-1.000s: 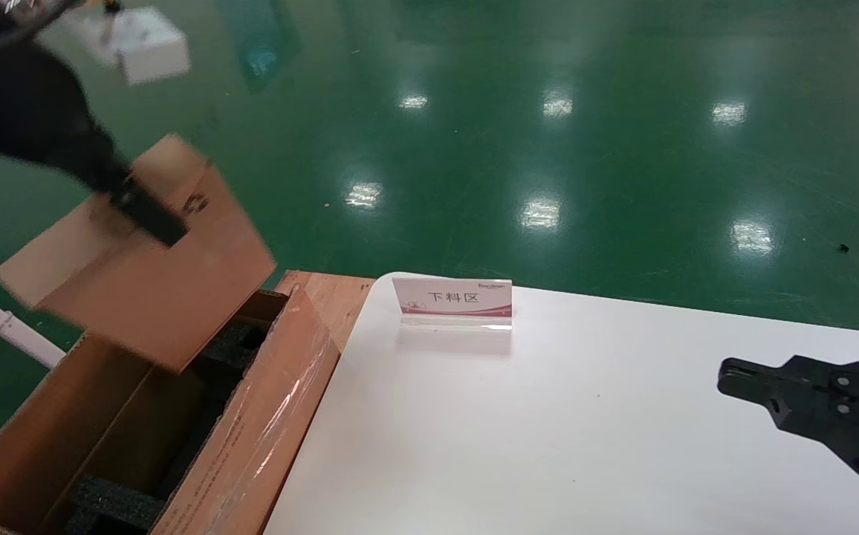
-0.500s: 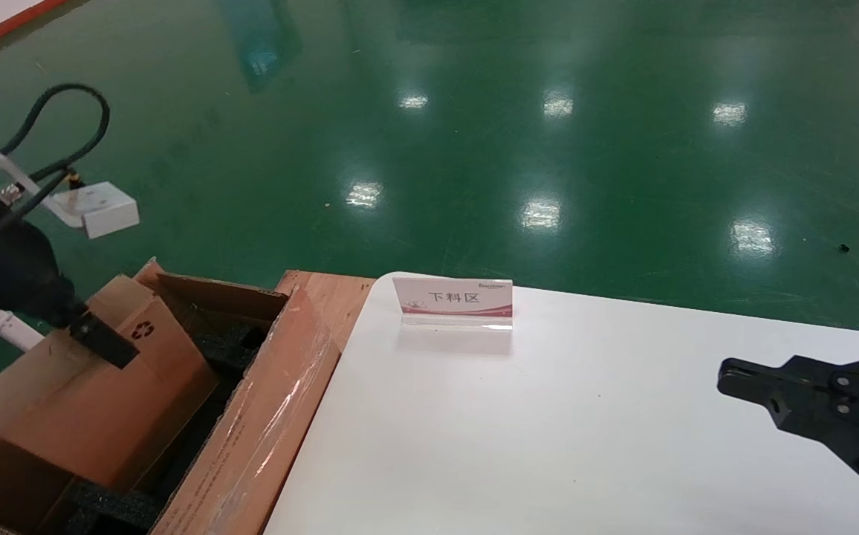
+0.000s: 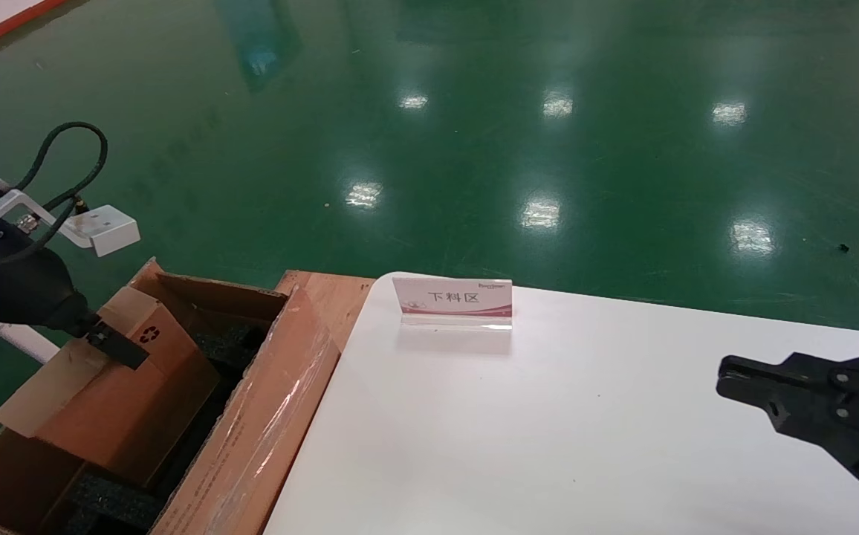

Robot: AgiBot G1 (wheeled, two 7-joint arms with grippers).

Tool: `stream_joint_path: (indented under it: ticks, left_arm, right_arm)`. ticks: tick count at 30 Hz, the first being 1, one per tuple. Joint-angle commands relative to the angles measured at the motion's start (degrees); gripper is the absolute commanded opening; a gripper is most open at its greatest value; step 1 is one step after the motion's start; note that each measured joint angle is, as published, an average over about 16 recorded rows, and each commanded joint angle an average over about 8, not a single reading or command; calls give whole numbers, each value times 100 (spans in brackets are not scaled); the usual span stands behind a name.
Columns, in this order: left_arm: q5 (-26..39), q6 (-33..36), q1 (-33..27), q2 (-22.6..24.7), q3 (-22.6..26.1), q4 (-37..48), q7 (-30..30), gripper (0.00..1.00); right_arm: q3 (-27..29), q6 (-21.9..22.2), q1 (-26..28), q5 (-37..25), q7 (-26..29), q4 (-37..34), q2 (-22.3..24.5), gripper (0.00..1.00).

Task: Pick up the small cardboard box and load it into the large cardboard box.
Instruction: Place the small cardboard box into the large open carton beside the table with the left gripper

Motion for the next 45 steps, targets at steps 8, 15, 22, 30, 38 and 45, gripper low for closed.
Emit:
stream_joint_path:
  ticks: [8, 15, 22, 30, 38, 45]
  left_arm:
    - [-213, -185, 486, 88, -24, 620, 393, 0]
    - [-255, -222, 762, 167, -3, 1123, 687, 0]
    - [-270, -339, 1033, 250, 8, 1590, 957, 0]
    - [-342, -519, 1361, 424, -25, 2092, 1221, 0]
    - [-418, -688, 1699, 620, -61, 2552, 1418, 0]
    - [-523, -796, 2033, 711, -101, 2921, 1598, 0]
  right_arm:
    - [-3, 1, 1, 2, -1, 0, 1, 100]
    - [-5, 2, 1, 4, -3, 0, 2, 100]
    - [-8, 3, 2, 5, -4, 0, 3, 100]
    - [-10, 4, 2, 7, -5, 0, 4, 100]
    - [-13, 5, 3, 9, -6, 0, 5, 100]
    - [-15, 6, 3, 10, -7, 0, 6, 100]
